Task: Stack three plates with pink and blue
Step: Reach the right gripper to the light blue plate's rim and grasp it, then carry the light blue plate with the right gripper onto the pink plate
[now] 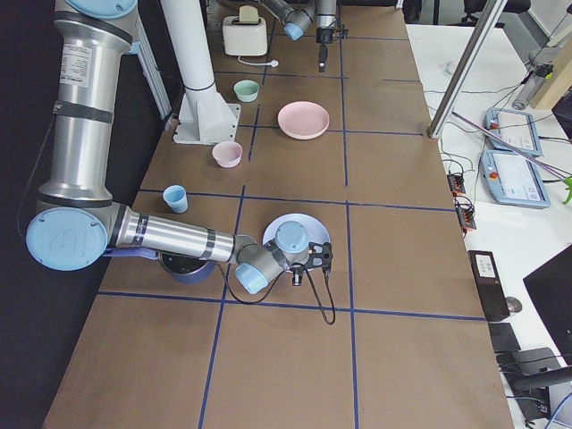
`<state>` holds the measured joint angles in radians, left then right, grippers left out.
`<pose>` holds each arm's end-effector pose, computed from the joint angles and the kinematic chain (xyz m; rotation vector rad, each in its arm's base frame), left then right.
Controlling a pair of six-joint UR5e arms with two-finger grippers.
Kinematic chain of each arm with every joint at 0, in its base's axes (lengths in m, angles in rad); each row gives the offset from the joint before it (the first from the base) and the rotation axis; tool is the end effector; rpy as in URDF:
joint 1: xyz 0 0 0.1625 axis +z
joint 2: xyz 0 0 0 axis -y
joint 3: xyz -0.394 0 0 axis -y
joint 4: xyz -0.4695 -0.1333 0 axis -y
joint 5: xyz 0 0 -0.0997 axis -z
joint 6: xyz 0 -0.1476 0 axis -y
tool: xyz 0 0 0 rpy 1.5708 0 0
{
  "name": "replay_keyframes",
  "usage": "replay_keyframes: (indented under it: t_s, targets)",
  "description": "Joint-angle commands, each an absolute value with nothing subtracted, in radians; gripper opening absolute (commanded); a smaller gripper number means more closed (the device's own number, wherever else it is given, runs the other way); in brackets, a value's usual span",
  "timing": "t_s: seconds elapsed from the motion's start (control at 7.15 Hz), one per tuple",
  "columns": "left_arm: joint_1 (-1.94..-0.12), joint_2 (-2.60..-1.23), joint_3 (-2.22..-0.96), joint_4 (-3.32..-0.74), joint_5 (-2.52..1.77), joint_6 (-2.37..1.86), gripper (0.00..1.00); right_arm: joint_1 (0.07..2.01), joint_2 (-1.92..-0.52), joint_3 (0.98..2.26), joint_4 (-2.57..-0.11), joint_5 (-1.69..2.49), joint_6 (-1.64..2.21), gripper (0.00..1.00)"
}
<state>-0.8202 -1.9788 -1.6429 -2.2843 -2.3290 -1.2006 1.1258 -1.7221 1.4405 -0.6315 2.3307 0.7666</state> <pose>0.4604 -0.5403 0.2541 0.0843 1.2976 0.0673 -0.2021 -0.4973 0.7062 0.0971 -0.9550 0.0468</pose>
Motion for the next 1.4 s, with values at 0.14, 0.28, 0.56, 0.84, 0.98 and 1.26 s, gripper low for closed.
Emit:
replay_keyframes:
  t_s: [0.14,0.28,0.56,0.84,0.98,1.26]
  targets:
    - [-0.839,-1.979,-1.673,-2.287,-2.329,-1.250,1.00,1.013,-1.581,1.579,-0.618,2.359,1.006,0.00]
    - [-0.851,-1.982,-1.684,-2.287,-2.329,-1.270,1.00,0.938,-1.486,1.624,-0.618,2.344,1.175,0.00]
    - [-0.859,-1.986,-1.684,-2.287,-2.329,-1.270,1.00,0.744,-1.309,1.664,-0.630,2.179,1.380,0.00]
    - [-0.861,-1.985,-1.683,-2.287,-2.326,-1.269,1.00,0.596,-1.165,1.680,-0.813,2.018,1.428,0.00]
    - [-0.861,-1.985,-1.684,-2.287,-2.326,-1.270,1.00,0.569,-1.135,1.680,-0.878,1.985,1.428,0.00]
    - [-0.862,-1.985,-1.683,-2.287,-2.326,-1.272,1.00,0.538,-1.134,1.674,-0.879,1.957,1.427,0.00]
